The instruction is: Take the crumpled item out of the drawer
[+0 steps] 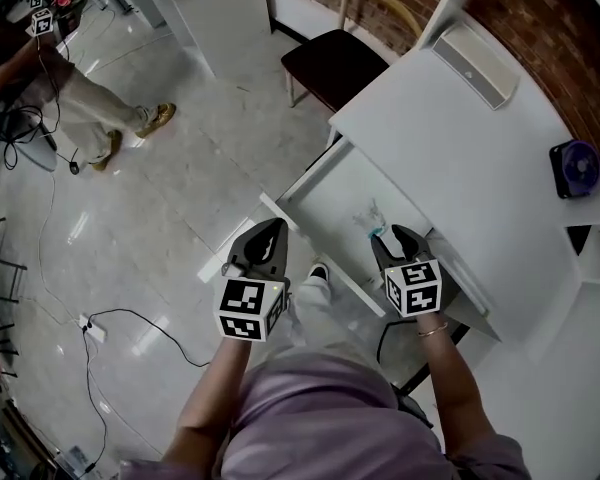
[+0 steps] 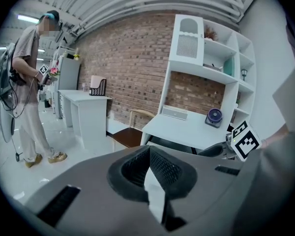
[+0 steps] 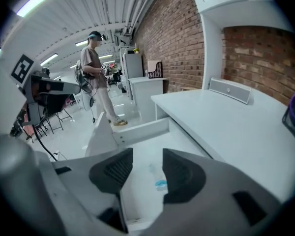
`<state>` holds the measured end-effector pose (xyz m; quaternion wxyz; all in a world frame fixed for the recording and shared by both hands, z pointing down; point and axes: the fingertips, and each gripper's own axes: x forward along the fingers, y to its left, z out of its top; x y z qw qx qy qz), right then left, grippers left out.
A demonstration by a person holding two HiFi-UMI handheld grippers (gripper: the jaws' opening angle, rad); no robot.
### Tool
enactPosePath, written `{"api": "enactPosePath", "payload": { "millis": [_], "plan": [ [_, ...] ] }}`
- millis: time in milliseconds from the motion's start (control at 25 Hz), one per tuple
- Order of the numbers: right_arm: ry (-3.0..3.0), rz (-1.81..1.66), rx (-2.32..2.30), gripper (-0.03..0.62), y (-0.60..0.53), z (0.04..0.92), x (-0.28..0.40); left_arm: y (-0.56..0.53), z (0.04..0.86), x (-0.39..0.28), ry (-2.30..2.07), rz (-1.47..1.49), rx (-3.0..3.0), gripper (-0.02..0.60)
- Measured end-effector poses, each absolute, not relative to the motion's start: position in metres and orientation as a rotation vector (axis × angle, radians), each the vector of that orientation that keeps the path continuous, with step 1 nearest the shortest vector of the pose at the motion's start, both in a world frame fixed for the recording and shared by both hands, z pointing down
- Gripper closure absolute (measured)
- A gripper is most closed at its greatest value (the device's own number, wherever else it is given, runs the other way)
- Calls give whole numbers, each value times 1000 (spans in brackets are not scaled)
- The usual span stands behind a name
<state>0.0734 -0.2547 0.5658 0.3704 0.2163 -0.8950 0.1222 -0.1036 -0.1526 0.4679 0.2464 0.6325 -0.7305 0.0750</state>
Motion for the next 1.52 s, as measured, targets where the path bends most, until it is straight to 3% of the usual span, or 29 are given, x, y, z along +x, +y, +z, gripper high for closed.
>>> {"api": "enactPosePath", "payload": {
  "millis": [1000,1520],
  "plan": [
    [-1942,104,256,381,-277,700,48,-139,499,-142,-2086,192,1464,581],
    [-1776,45,204,338,-287,752,50,-131,515,-159,-2087,195,1366,581]
  ]
}}
